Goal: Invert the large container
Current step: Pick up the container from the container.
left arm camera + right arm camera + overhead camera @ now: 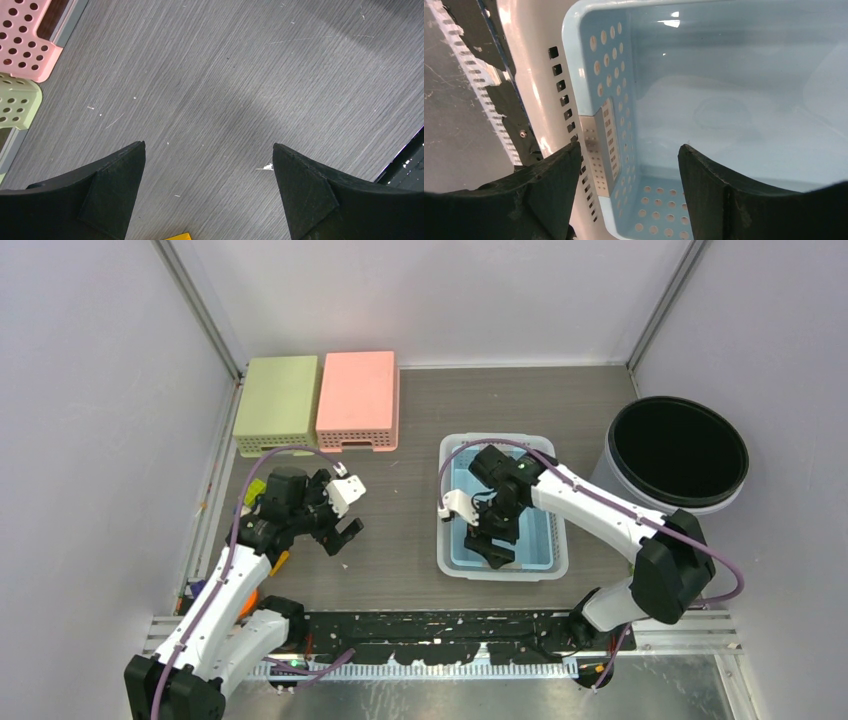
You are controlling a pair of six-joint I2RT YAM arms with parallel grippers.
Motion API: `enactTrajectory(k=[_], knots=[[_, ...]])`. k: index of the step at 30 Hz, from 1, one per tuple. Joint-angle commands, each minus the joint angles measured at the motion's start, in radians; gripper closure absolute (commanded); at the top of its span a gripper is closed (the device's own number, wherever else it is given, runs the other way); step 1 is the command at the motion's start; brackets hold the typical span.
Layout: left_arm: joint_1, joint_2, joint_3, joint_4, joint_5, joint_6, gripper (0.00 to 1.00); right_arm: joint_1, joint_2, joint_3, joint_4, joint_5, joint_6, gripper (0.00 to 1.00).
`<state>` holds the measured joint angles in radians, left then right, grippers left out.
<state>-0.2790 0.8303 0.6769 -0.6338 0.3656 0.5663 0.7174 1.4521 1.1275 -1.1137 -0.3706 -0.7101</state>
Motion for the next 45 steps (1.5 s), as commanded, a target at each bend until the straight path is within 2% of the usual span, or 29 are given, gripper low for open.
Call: enactTrajectory(k=[1,9,15,25,27,30,32,40,45], knots=[[0.008,-0.005,-0.003,0.032,-0.001,0.015,0.00,0.013,0.014,-0.014,0.033,0.015,-0.012,0.25],[0.008,0.000,-0.001,0.032,0.007,0.017,0.00,0.060,-0.004,-0.069,0.096,0.084,0.022,0.27],[0.008,-0.010,-0.004,0.031,0.008,0.017,0.00,0.075,-0.058,-0.121,0.157,0.153,0.031,0.41],[0.008,-0.012,0.000,0.029,0.008,0.015,0.00,0.133,-0.094,-0.178,0.152,0.260,-0.004,0.42],[0.007,-0.013,0.000,0.029,0.008,0.016,0.00,0.135,-0.093,-0.172,0.151,0.268,0.002,0.50],[0.008,-0.012,0.000,0.029,0.008,0.015,0.00,0.136,-0.085,-0.135,0.116,0.260,0.014,0.73],[0.008,-0.010,0.000,0.029,0.008,0.015,0.00,0.136,-0.081,-0.089,0.069,0.241,0.022,0.82],[0.008,-0.013,0.000,0.029,0.005,0.014,0.00,0.136,-0.116,0.061,-0.042,0.083,0.019,0.94],[0.009,-0.010,0.001,0.029,0.001,0.014,0.00,0.136,-0.070,0.172,-0.108,-0.046,0.018,0.96]])
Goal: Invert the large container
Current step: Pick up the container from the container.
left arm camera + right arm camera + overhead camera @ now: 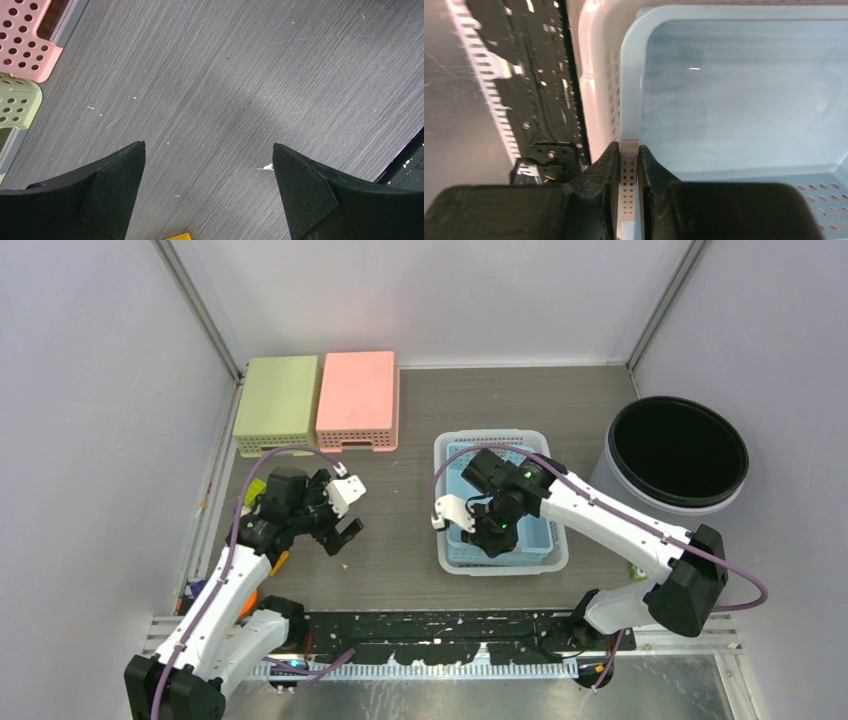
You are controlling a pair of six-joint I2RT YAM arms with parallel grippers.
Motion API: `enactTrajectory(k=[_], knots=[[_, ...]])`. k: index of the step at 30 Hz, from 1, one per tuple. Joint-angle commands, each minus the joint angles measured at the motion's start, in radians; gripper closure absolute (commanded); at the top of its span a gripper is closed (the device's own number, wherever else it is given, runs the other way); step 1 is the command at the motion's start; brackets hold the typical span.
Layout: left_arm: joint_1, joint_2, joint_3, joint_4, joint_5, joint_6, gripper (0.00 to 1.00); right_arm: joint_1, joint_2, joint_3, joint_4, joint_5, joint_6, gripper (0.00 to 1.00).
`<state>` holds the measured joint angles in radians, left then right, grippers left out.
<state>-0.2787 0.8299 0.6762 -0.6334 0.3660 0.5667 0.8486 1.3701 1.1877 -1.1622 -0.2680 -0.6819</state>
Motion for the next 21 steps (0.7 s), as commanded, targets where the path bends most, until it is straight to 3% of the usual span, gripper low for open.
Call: enactTrajectory(k=[1,5,16,21], knots=[[0.008,-0.009,0.002,0.027,0.000,0.013,0.00,0.004,0.025,0.144,-0.080,-0.162,-0.010,0.97],[0.008,-0.018,0.003,0.025,-0.003,0.012,0.00,0.004,0.046,0.294,-0.160,-0.169,-0.004,0.99],[0.009,-0.043,0.021,0.022,0.041,0.023,0.00,0.001,-0.088,0.539,-0.231,-0.172,0.046,0.99],[0.004,0.003,0.126,-0.019,0.092,0.076,0.00,-0.040,-0.143,0.585,-0.193,-0.120,0.092,0.99]])
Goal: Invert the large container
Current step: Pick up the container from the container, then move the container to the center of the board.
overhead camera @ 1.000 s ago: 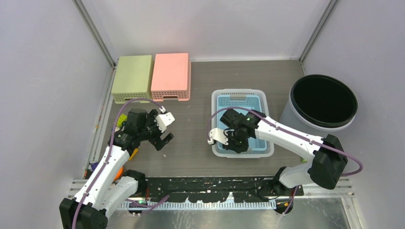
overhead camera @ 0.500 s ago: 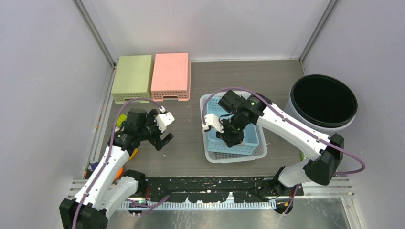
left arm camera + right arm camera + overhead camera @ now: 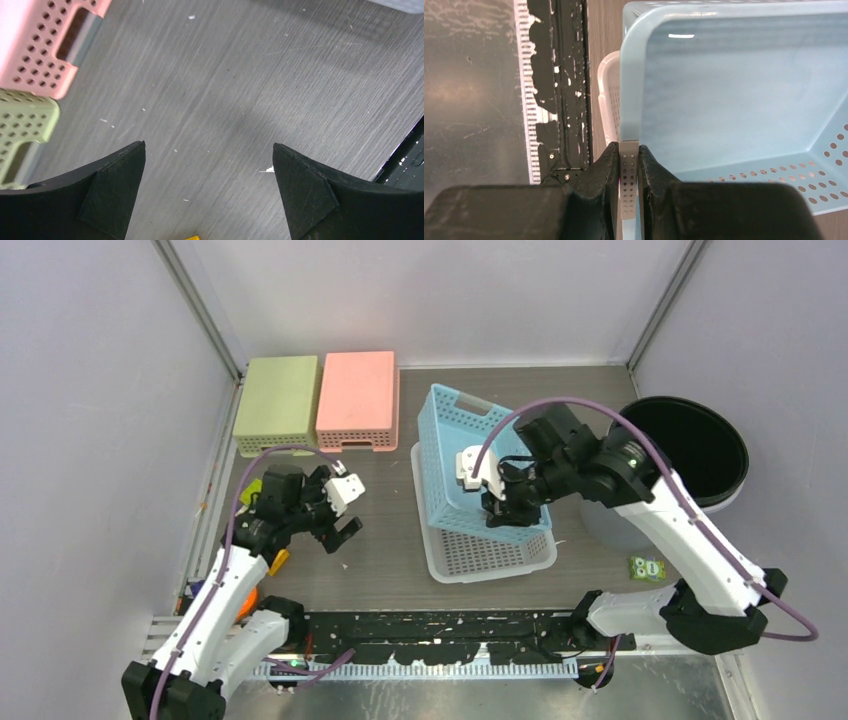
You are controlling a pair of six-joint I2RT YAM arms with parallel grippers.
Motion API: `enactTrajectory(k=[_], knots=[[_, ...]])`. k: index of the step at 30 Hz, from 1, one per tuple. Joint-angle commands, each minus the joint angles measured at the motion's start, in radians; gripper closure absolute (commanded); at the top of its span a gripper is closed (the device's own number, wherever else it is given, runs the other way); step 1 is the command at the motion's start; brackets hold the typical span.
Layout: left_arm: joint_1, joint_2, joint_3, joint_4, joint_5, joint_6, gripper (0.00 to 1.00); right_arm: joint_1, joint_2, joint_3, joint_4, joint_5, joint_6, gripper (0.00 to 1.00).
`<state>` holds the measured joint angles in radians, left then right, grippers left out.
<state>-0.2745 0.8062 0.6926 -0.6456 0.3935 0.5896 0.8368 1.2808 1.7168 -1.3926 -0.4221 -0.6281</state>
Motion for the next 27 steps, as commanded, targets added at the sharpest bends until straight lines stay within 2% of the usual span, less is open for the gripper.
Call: enactTrajectory(k=[1,4,8,15,17,21,24,27], knots=[[-0.003,0.054,0.143,-0.021,0.066,0.065,0.00,-0.040,-0.065,0.055,0.055,0.062,0.049,0.99],[-0.009,0.166,0.254,-0.044,0.046,0.069,0.00,-0.095,-0.101,0.036,0.139,0.121,0.088,0.99],[-0.032,0.360,0.414,-0.052,0.000,0.003,0.00,-0.184,-0.151,-0.025,0.262,0.163,0.148,0.99],[-0.176,0.590,0.624,-0.066,-0.057,-0.101,0.00,-0.280,-0.212,-0.086,0.406,0.179,0.224,0.99],[-0.245,0.642,0.660,-0.059,-0.131,-0.105,0.00,-0.293,-0.219,-0.082,0.415,0.157,0.230,0.99],[-0.401,0.754,0.716,-0.051,-0.368,-0.118,0.00,-0.309,-0.226,-0.086,0.414,0.126,0.234,0.99],[-0.465,0.831,0.753,-0.056,-0.539,-0.136,0.00,-0.318,-0.233,-0.115,0.421,0.106,0.235,0.99],[-0.485,0.887,0.778,-0.064,-0.592,-0.149,0.00,-0.321,-0.243,-0.143,0.429,0.094,0.234,0.99]])
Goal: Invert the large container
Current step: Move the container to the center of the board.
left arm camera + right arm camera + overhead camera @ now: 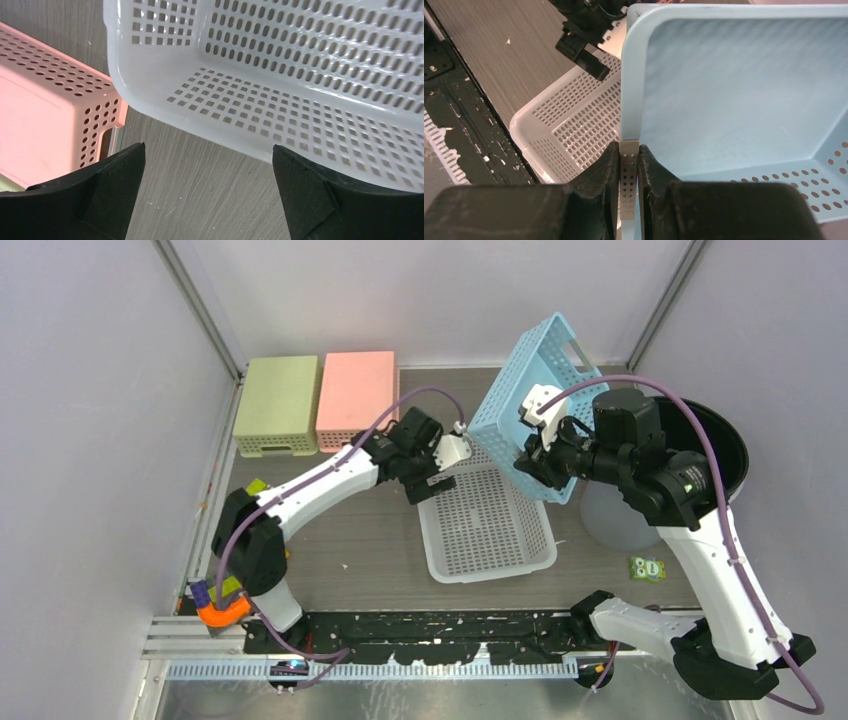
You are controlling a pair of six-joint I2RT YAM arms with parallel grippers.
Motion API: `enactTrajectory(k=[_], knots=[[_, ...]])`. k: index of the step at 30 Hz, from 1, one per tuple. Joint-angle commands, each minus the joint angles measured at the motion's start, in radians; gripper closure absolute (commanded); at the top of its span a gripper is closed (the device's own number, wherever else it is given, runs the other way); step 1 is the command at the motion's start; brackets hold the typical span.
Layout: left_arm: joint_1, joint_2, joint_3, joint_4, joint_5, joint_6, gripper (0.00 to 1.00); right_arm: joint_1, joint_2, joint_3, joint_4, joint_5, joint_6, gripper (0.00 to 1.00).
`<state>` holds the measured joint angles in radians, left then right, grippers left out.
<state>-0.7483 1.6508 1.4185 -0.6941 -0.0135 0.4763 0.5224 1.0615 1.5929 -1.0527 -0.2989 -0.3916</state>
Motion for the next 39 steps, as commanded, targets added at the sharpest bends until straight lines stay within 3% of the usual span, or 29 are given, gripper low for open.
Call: enactTrajectory(k=[1,13,23,33,39], knots=[[-0.013,0.058,0.056,-0.015,-0.185,-0.040,0.00,-0.009,-0.026,-0.020,0.089,-0.032,-0.003,0.99],[-0.022,0.050,0.024,-0.113,-0.257,0.018,0.00,-0.014,-0.040,-0.008,0.090,-0.055,-0.003,0.99],[0.006,-0.164,-0.193,-0.209,-0.259,0.074,0.00,-0.014,-0.022,-0.039,0.177,-0.149,0.101,0.99],[0.072,-0.426,-0.346,-0.384,-0.071,0.181,0.00,-0.024,0.041,-0.005,0.202,-0.200,0.183,0.99],[0.077,-0.505,-0.378,-0.554,-0.061,0.214,0.00,-0.049,0.077,0.006,0.211,-0.259,0.238,0.99]])
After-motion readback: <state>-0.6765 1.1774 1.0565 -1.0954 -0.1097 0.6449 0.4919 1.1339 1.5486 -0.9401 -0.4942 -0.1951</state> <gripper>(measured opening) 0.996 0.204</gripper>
